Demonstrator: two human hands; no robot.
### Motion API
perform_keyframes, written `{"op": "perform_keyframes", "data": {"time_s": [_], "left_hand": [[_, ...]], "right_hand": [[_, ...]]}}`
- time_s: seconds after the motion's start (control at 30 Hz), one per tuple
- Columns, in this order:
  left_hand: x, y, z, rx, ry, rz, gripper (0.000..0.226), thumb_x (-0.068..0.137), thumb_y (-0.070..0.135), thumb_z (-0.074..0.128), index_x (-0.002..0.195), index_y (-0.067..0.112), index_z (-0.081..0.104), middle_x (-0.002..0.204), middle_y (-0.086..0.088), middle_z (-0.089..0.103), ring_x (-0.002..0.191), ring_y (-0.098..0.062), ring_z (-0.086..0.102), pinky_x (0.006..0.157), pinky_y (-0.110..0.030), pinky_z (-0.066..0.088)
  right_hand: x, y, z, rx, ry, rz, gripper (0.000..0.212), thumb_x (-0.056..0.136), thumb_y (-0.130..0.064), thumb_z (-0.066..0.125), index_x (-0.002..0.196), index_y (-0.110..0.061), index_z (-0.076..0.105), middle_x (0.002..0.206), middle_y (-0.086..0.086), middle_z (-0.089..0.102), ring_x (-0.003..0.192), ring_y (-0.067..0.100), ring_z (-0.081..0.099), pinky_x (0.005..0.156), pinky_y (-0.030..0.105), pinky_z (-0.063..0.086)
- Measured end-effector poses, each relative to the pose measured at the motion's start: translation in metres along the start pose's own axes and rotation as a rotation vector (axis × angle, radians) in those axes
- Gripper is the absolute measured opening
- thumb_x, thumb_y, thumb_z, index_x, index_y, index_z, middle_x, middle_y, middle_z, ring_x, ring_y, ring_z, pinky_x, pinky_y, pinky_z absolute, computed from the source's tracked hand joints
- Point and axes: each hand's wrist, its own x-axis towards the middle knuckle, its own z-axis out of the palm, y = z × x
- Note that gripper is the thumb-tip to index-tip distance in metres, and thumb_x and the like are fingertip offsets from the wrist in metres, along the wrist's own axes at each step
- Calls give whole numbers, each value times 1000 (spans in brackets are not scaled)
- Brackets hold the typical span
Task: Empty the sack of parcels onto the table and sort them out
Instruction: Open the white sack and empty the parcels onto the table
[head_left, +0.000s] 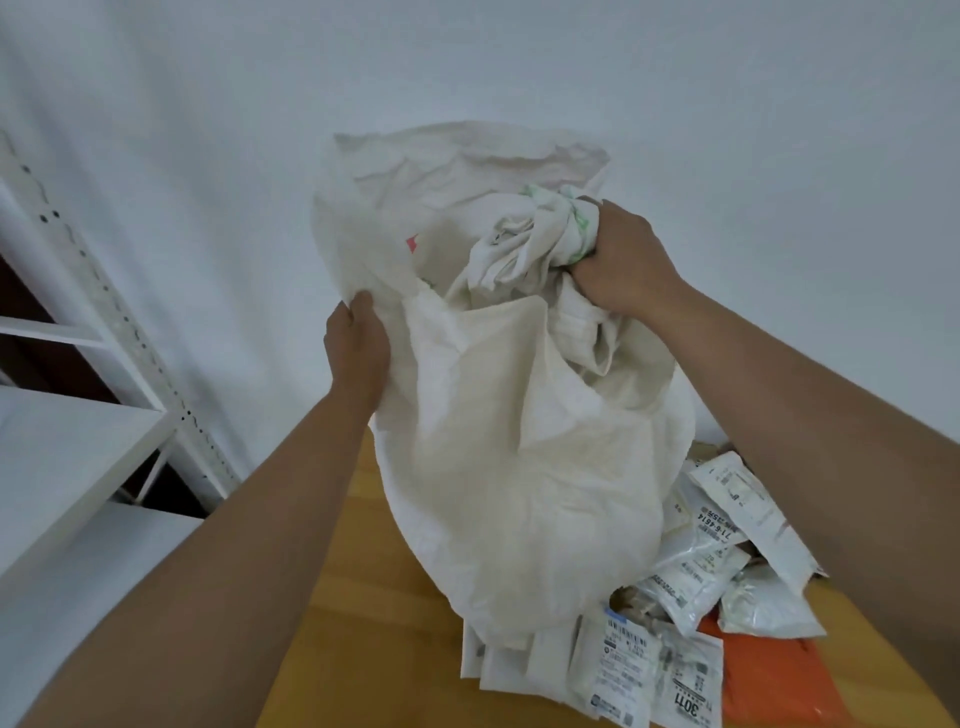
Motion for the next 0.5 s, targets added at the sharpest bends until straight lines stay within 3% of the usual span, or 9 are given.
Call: {"op": "perform_keyframes", "data": {"time_s": [0.07, 0.17, 0.23, 0.37, 0.43, 0.5], "left_hand": [[-3, 7, 4, 95, -47, 55, 22, 99, 22, 41, 102, 8, 58, 88, -2, 59, 94, -27, 56, 73, -29, 43], [-8, 8, 5, 137, -34, 90, 32, 99, 23, 36, 113, 5, 58, 109, -9, 61, 104, -28, 55, 88, -36, 43], [-10, 11, 7, 145, -28, 112, 28, 100, 23, 37, 109, 7, 58, 103, -7, 59, 100, -26, 54, 83, -33, 39], [-14, 16, 12, 137, 6, 152, 28, 102, 29, 34, 99, 9, 54, 97, -4, 56, 93, -26, 55, 78, -34, 40], [-11, 20, 15, 100, -6, 167, 32, 101, 32, 35, 98, 7, 55, 99, -8, 60, 95, -29, 58, 83, -41, 47], [-11, 24, 17, 131, -54, 153, 34, 101, 31, 36, 99, 4, 56, 106, -13, 61, 100, -32, 58, 89, -45, 47]], "right_hand": [[2, -4, -6, -20, 1, -3, 38, 82, -16, 58, 120, -18, 58, 117, 6, 62, 106, 29, 57, 85, 37, 47], [-1, -10, -13, -95, -7, -23, 29, 81, -13, 56, 109, -18, 56, 108, 4, 60, 96, 27, 55, 76, 36, 42], [-1, -11, -19, -127, 42, -50, 28, 81, -13, 56, 109, -18, 55, 99, 1, 54, 88, 22, 49, 72, 33, 36], [1, -13, -28, -205, 24, -79, 29, 78, -14, 55, 107, -18, 56, 100, 4, 60, 95, 33, 58, 74, 37, 44], [2, -10, -31, -209, 70, -91, 29, 78, -15, 55, 107, -17, 57, 101, 7, 62, 95, 34, 57, 75, 39, 47], [3, -12, -33, -201, 10, -61, 33, 80, -16, 55, 113, -21, 57, 108, 6, 64, 100, 34, 58, 80, 43, 49]]}}
